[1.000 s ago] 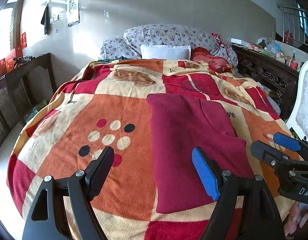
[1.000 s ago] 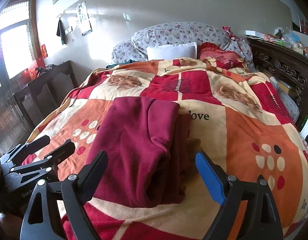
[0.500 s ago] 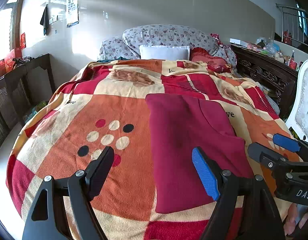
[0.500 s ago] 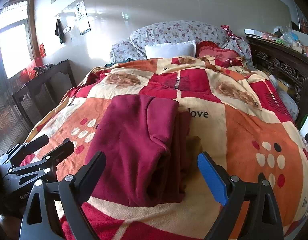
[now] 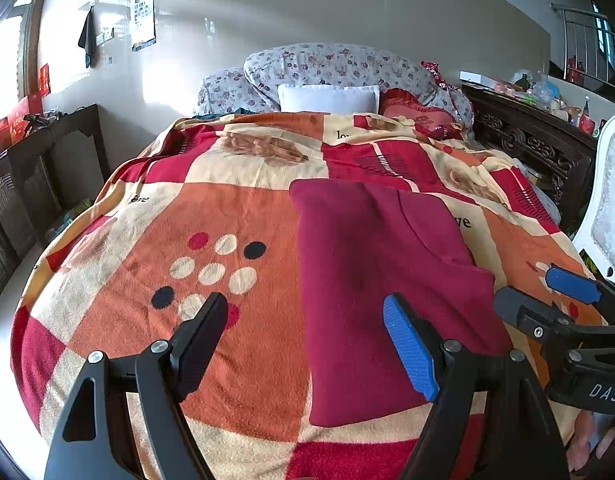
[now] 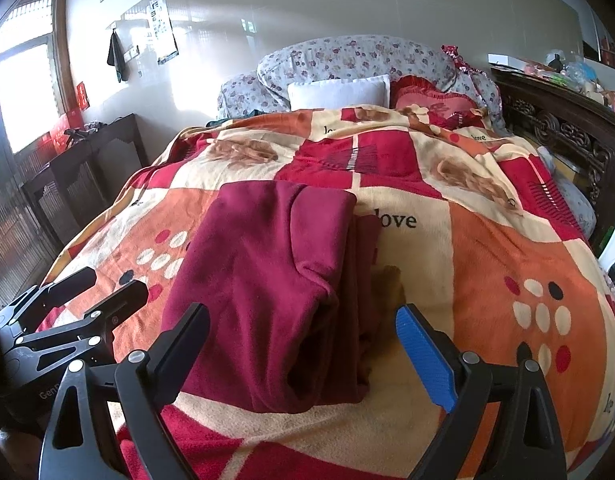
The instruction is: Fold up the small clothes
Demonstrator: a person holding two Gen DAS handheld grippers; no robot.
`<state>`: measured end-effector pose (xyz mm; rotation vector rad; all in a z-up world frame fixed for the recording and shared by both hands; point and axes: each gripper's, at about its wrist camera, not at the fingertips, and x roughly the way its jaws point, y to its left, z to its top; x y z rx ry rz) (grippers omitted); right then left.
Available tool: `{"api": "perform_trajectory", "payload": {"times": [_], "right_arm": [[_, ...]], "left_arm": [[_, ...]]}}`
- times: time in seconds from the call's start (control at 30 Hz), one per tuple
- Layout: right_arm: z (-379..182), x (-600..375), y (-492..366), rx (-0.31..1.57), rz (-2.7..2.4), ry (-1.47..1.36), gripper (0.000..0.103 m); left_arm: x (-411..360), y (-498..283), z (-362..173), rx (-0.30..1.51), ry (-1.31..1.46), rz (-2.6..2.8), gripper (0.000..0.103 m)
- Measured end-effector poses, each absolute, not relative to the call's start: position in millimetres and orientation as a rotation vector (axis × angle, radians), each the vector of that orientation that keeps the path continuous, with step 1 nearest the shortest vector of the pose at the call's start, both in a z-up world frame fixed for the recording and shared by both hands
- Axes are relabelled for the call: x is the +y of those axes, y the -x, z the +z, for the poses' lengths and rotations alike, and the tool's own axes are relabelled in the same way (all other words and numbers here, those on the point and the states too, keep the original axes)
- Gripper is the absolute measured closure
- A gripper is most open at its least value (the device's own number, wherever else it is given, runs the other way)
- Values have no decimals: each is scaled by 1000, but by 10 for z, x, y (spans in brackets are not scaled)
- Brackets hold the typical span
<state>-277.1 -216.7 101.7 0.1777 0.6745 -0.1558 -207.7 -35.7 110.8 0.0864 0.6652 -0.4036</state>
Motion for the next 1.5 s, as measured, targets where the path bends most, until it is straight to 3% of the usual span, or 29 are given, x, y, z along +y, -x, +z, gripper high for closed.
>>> {"api": "perform_trajectory", "payload": {"times": [1.5], "right_arm": [[906, -2193, 2734, 706, -144, -189, 5]], "left_arm": [[-387, 2053, 1024, 673, -95, -405, 24]]}}
